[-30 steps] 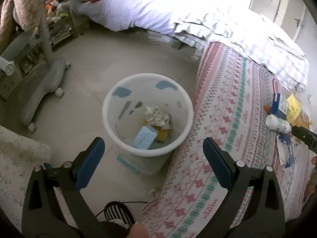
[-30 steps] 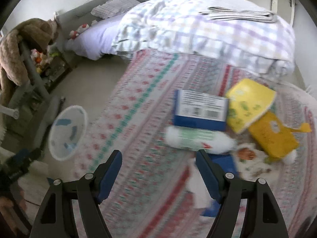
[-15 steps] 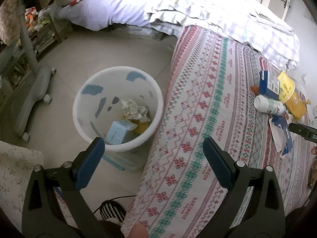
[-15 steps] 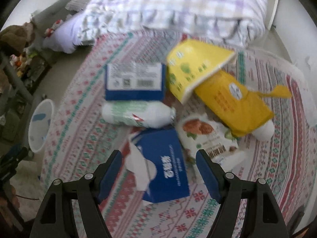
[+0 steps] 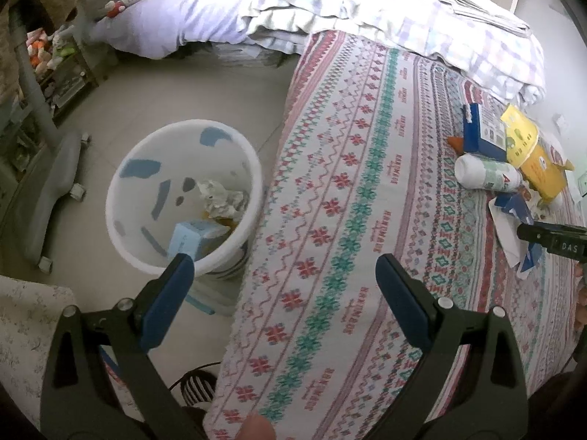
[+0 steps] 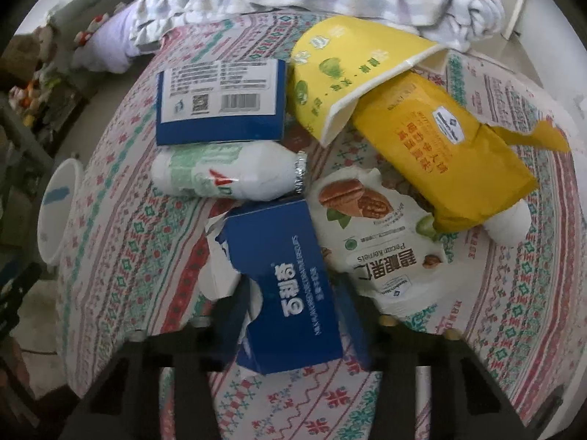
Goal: Collect trash
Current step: 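Grasp the blue biscuit box with the right tool, then grasp and lift the white AD drink bottle with the left tool while the right holds the box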
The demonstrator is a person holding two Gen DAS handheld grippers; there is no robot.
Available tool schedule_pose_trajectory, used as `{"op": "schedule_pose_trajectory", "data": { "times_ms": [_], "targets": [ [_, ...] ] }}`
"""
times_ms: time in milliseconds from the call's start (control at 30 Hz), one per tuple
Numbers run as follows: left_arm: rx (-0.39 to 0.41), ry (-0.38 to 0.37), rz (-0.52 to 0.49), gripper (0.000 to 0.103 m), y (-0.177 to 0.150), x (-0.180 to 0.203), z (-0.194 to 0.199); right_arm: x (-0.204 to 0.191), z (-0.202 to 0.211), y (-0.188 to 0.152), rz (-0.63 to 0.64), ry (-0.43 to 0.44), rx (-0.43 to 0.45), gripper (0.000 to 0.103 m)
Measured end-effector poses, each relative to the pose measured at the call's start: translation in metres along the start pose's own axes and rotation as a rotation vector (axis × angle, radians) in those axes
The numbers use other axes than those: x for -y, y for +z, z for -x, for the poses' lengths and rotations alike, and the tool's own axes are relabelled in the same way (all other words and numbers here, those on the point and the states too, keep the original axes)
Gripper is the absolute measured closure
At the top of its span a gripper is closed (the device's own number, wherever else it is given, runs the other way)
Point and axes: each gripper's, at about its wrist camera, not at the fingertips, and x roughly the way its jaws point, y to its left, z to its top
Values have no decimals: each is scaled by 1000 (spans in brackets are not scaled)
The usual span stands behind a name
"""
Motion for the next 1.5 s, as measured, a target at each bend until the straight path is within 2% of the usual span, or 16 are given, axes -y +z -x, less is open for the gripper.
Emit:
{"op": "schedule_pose_trajectory", "data": {
  "times_ms": [367,533,667,800,933,1033,1200,1300,1367,1500],
  "targets": [
    [22,-69,-55,4,10,54,-2,21,49,-8,-74,96,87,62],
    [35,-132,-105,4,15,93,-6,40,72,-12,-104,54,151,62],
    [48,-197,-169,5,24,122,-13,63,79,-12,-147,37,169,62],
    [51,-225,-316,10,33,160,-22,86,75,-12,-195,24,157,62],
    [45,-241,-436,19,43,193,-28,95,67,-13,-205,35,129,62],
    [53,-223,-545,21,51,218,-34,94,66,-11,-191,41,129,62],
    [-7,-199,-710,31,58,246,-54,98,65,-7,-179,43,131,62],
    [-55,-190,-763,34,57,252,-64,106,64,-5,-189,42,129,62],
    [-71,-178,-776,41,54,254,-69,112,65,-4,-201,40,131,62],
    [-75,-189,-742,46,56,251,-71,125,66,-3,-232,38,138,62]
  ]
}}
